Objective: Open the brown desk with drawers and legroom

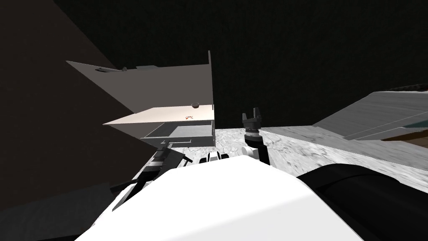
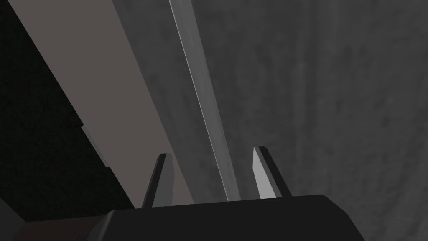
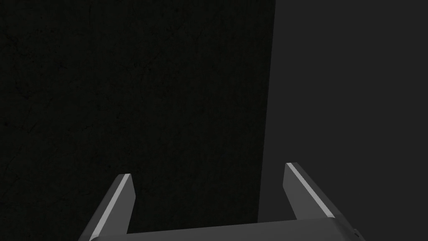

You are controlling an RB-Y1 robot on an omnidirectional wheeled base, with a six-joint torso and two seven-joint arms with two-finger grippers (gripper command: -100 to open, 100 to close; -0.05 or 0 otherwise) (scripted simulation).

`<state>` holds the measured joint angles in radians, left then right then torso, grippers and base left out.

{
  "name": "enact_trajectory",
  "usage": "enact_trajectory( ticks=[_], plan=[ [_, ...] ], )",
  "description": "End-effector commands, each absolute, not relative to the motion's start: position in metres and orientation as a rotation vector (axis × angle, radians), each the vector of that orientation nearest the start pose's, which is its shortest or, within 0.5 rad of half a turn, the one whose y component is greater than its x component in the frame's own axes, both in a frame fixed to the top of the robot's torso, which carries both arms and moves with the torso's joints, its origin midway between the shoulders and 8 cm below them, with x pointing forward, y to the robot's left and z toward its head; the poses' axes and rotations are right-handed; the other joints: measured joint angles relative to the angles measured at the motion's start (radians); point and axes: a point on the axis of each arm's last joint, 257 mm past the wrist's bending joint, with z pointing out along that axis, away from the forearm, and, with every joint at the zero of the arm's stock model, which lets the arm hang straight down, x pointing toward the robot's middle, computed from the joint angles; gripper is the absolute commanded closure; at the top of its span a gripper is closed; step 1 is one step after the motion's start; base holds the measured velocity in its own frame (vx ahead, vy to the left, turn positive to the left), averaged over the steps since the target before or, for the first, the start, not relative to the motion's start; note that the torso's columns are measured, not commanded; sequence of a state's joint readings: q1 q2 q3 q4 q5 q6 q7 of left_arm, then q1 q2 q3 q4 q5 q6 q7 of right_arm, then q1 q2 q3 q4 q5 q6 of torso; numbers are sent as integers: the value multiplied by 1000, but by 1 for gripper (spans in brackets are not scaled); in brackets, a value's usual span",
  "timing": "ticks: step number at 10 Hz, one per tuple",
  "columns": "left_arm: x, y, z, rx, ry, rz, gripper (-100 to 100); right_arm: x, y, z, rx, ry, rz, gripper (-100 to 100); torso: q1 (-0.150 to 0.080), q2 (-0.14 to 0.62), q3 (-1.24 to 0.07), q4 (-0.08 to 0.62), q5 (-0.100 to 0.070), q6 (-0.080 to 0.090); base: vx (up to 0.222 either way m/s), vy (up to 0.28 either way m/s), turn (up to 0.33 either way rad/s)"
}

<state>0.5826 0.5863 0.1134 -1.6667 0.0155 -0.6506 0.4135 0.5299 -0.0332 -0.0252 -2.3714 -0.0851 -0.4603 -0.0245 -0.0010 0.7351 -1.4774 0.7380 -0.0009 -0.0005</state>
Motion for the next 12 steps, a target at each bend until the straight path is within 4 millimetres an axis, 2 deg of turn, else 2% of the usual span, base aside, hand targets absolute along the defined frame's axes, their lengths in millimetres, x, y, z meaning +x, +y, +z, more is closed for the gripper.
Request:
enact_trajectory(
  ticks=[1,5,6,7,12],
  plan=[
    [340,416,-188,-909,1267,-1233,-100,327,-292,49,670,565,1354,0,-2,-6,-4,-1,-1,2,96,-51,88],
    [334,416,-161,-896,1286,-1257,-100,327,-292,49,670,565,1354,0,2,5,3,1,1,0,63,-40,62],
    [334,417,-169,-906,1288,-1249,-100,327,-292,49,670,565,1354,0,0,8,4,4,-2,0,21,-13,14],
    [333,417,-169,-910,1289,-1250,0,327,-292,49,669,565,1355,0,0,9,4,3,-2,0,7,-1,-2],
    [332,418,-173,-921,1293,-1244,0,327,-292,49,669,565,1355,0,0,3,1,1,0,1,0,0,0]
  ],
)
